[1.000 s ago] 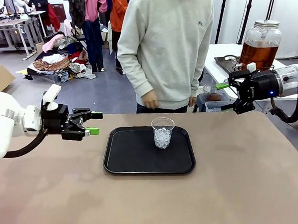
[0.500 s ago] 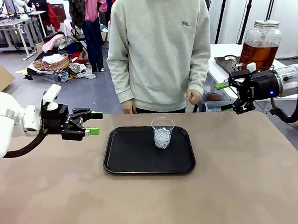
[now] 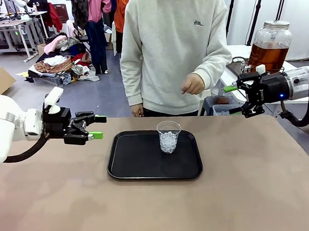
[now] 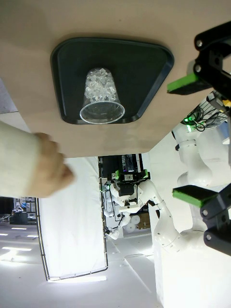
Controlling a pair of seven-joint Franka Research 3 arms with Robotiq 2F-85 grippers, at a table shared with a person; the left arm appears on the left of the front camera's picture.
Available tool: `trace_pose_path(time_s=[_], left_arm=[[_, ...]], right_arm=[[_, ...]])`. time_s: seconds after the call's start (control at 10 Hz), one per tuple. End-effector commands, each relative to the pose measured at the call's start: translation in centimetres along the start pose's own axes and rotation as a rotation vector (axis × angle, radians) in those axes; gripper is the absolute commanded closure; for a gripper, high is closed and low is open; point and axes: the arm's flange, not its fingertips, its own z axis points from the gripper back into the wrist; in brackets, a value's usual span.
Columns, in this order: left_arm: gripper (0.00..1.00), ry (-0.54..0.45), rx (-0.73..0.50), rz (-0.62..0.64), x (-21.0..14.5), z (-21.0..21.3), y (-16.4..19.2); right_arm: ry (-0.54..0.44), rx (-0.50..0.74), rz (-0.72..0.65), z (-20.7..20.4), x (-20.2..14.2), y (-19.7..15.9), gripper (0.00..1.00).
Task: Pour the drink into the iced cup.
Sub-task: Pick up the iced cup indicated by the human and present it to them.
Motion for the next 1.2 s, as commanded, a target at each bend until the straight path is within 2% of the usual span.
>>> trace_pose_path(time_s=[0.0,1.1], left_arm=[[0.00,-0.004,0.003,-0.010,0.16,0.02,-0.20],[0.00,-0.004,0.003,-0.010,0.16,0.02,-0.20]], right_arm=[[-0.001,0.002,0.004,0.01,0.02,0.17,0.00],[-0.001,0.002,0.004,0.01,0.02,0.17,0.00]])
